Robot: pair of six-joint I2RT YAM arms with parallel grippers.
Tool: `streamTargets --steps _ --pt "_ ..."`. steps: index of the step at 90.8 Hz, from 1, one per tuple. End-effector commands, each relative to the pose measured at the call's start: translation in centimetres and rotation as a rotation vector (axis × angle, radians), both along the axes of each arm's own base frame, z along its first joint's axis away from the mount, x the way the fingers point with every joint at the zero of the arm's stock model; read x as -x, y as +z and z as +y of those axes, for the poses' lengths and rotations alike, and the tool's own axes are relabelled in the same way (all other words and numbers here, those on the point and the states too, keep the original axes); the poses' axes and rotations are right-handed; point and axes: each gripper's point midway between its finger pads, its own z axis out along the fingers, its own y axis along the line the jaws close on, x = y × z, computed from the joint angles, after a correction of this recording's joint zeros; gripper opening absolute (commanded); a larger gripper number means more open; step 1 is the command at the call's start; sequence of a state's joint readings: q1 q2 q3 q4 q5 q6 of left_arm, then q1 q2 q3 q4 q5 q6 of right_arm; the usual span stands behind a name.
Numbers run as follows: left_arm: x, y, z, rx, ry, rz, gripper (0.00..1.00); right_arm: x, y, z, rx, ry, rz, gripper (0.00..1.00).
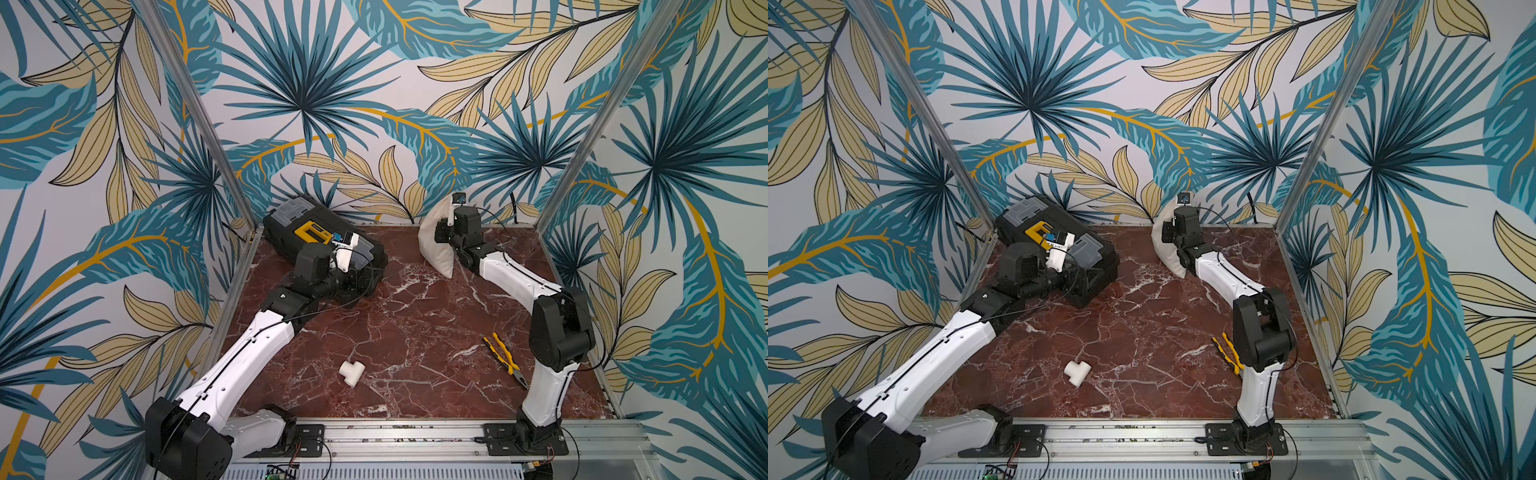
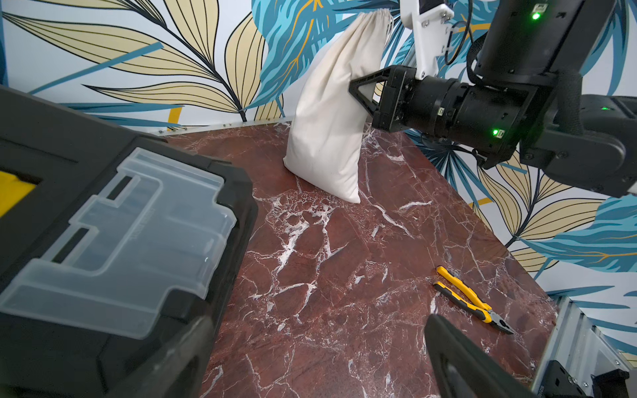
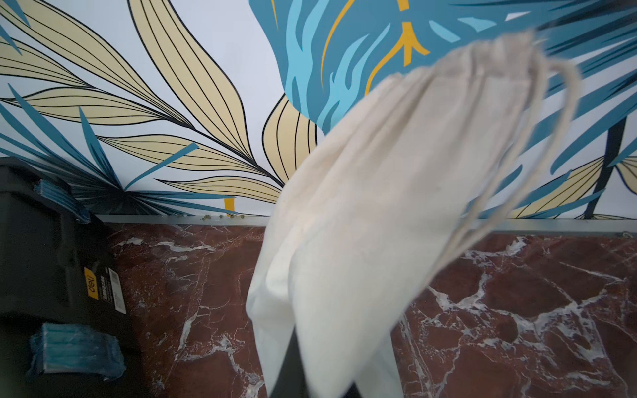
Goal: Close the soil bag
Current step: Place the soil bag at the center of the board.
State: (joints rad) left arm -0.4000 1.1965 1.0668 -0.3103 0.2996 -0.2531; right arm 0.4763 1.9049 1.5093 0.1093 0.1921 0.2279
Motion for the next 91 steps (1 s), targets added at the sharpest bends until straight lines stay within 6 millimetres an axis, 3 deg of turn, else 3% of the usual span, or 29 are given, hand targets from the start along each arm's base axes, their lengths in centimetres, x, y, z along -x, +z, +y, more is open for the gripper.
streamTargets --steps 1,24,54,91 --pt "0.0 0.4 0.3 0.021 0.015 -0.011 1.00 0.4 1.9 0.7 -0.117 0.025 -0.046 0.00" --pt "-0.3 0.8 -0.2 0.071 0.015 -0.011 1.00 1.3 0.0 0.5 -0.155 0.021 0.006 0.00" --pt "-0.7 1.0 -0.3 0.085 0.025 -0.028 1.00 1.0 -2.9 -4.2 -0.196 -0.085 0.090 0.00" --pt "-1.1 0.6 -0.7 0.080 0.014 -0.011 1.00 2.1 -8.7 -3.7 -0.222 -0.054 0.228 0.00"
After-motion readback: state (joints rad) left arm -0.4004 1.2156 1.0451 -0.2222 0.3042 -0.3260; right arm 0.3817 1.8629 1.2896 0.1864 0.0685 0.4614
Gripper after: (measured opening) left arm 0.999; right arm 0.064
